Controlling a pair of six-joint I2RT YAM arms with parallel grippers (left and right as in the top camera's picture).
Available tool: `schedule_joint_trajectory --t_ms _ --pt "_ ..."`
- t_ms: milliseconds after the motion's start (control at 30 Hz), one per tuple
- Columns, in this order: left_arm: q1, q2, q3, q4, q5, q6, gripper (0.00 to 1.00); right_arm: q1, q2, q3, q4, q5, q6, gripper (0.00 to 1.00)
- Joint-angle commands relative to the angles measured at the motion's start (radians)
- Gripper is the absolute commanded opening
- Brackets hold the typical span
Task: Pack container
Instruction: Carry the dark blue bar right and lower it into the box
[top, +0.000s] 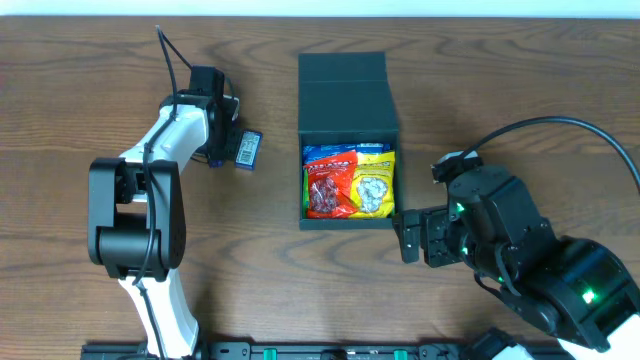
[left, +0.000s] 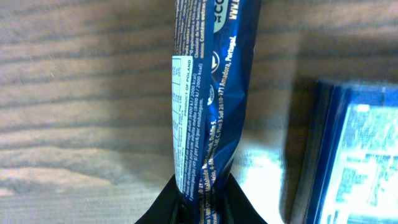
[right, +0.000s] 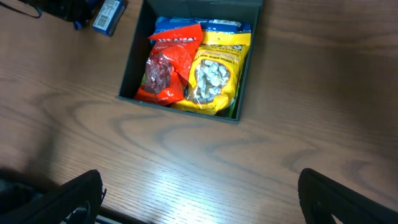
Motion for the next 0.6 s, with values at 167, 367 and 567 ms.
schedule_joint_trajectory --t_ms 167,367,567 --pt "0.006 -0.002 0.097 -0.180 -0.003 -0.004 0.06 -0.007 0.000 0.013 0.000 0.000 -0.011 0.99" --pt "-0.003 -0.005 0.237 -0.344 -0.002 0.012 0.06 -0.007 0.000 0.013 -0.001 0.000 -0.011 0.99" --pt "-0.051 -0.011 0.366 -0.454 0.005 0.030 0.06 -0.007 0.000 0.013 -0.001 0.000 -0.011 0.99"
